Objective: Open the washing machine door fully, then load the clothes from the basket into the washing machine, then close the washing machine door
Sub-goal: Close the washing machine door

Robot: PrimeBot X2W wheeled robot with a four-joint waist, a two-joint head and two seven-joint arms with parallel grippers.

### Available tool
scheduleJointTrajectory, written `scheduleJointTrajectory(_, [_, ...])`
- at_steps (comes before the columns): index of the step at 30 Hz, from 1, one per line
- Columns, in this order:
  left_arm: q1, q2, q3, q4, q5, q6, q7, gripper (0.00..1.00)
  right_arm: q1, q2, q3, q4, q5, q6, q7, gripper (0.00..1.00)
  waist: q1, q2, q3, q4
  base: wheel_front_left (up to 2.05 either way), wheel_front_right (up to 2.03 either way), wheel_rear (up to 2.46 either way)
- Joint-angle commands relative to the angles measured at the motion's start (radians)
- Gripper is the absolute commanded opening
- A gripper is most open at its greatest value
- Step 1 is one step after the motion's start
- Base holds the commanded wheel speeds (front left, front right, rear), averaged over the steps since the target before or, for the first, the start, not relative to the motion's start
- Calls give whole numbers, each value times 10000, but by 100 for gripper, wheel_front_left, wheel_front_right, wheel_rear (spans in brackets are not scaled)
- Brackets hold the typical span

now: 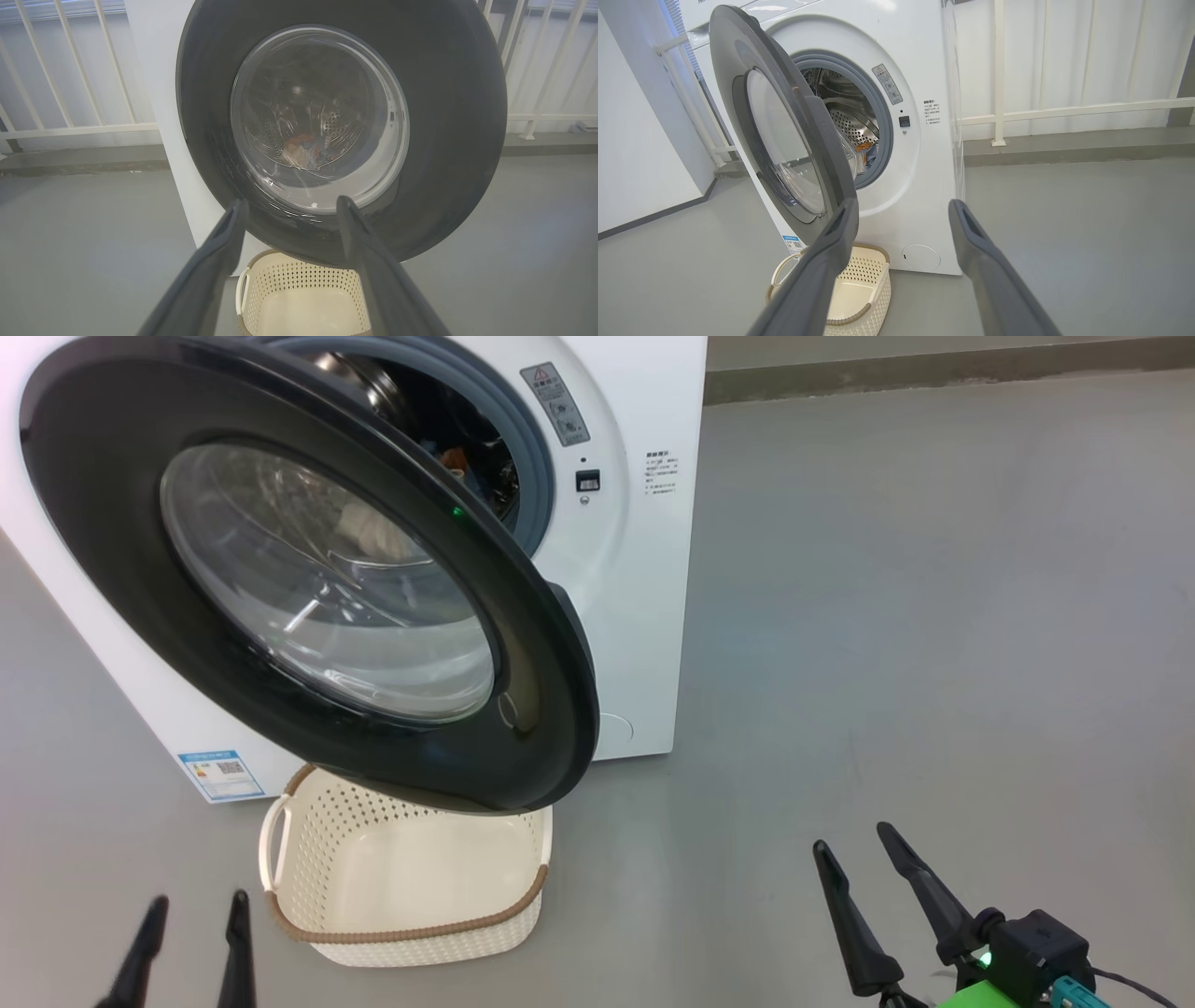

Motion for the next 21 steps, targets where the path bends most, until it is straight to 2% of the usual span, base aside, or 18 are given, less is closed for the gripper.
scheduleJointTrajectory(1, [-106,29,378,-146,130,106,-64,100,-124,2,208,-285,-210,14,-118,100,0,0,8,-8,0,0,0])
scheduleJointTrajectory(21, [91,-284,559,92,293,-40,-64,100,-103,-8,106,-176,-214,14,-118,100,0,0,100,-34,0,0,0])
